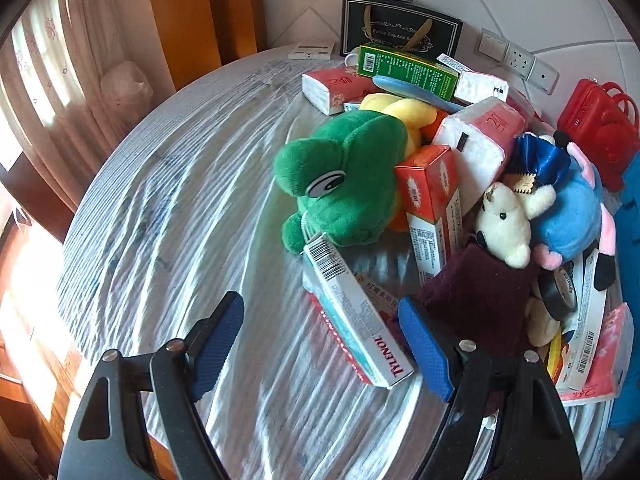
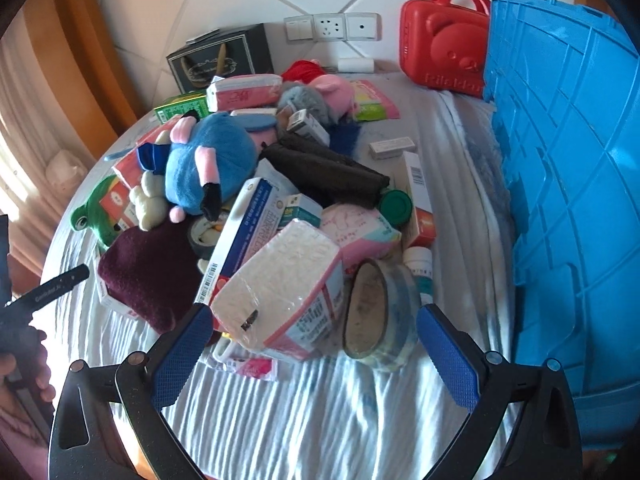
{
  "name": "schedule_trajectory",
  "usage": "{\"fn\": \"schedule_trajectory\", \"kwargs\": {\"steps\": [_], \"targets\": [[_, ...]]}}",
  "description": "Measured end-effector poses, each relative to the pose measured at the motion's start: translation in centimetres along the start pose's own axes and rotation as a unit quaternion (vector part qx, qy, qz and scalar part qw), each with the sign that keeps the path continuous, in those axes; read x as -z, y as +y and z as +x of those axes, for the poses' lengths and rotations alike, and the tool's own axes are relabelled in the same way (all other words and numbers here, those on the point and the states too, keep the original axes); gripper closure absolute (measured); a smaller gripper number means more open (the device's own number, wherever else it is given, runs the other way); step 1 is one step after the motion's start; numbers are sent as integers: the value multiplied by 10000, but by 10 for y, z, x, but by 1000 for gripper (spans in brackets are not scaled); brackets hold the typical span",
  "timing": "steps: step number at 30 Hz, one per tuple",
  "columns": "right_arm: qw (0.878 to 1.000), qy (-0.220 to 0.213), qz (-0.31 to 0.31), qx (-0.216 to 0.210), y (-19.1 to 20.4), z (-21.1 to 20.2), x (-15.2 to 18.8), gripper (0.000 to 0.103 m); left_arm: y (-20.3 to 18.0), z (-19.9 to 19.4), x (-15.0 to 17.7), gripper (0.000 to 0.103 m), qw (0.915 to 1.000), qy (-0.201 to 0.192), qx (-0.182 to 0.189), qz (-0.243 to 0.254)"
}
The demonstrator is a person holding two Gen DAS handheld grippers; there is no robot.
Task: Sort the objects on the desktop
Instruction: 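Grasp the white TYLENOL box with the left tool while the right tool grasps the pink tissue pack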
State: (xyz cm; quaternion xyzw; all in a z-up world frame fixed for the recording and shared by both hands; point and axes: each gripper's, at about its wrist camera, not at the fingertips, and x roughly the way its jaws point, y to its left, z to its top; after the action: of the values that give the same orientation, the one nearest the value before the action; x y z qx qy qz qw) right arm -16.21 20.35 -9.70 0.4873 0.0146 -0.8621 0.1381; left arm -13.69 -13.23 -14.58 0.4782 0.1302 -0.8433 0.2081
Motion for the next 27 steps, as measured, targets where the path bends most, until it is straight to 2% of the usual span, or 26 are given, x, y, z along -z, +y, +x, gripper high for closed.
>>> {"fn": "schedule_trajectory", "kwargs": {"steps": [2,4,5,6,8,10,15,19,20,21,22,23,27], "targets": [[9999,39,93,121,-1,1,-2,0,-9,13,1,30,9998,122,-35,173],[9996,79,200,184,-2,4,-3,0,-15,26,7,51,9988,266,-47,406],[9994,102,279,166,-1,5,-3,0,-15,32,10,73,9979,392,-109,512],[9992,135,346,129,-1,7,-3,0,-13,36,14,82,9971,492,-141,563],[9989,218,417,72,4,13,-1,0,-3,34,18,85,9972,494,-4,566],[9986,294,435,33,11,20,1,0,6,25,20,85,9971,413,-76,641],[9977,444,516,-8,27,42,4,0,26,-16,16,85,9970,-109,-298,706],[9978,378,532,90,37,52,2,0,38,-43,13,85,9961,-383,-276,745],[9978,386,513,160,38,55,1,2,39,-48,11,85,9959,-434,-252,756],[9978,378,496,208,40,58,1,18,39,-53,10,85,9955,-494,-224,781],[9979,379,478,230,41,59,1,25,40,-59,8,85,9949,-563,-191,814],[9980,297,498,233,41,57,0,37,42,-65,5,85,9942,-636,-153,852],[9983,58,519,257,43,35,-5,46,43,-85,-9,85,9907,-907,119,1009]]}}
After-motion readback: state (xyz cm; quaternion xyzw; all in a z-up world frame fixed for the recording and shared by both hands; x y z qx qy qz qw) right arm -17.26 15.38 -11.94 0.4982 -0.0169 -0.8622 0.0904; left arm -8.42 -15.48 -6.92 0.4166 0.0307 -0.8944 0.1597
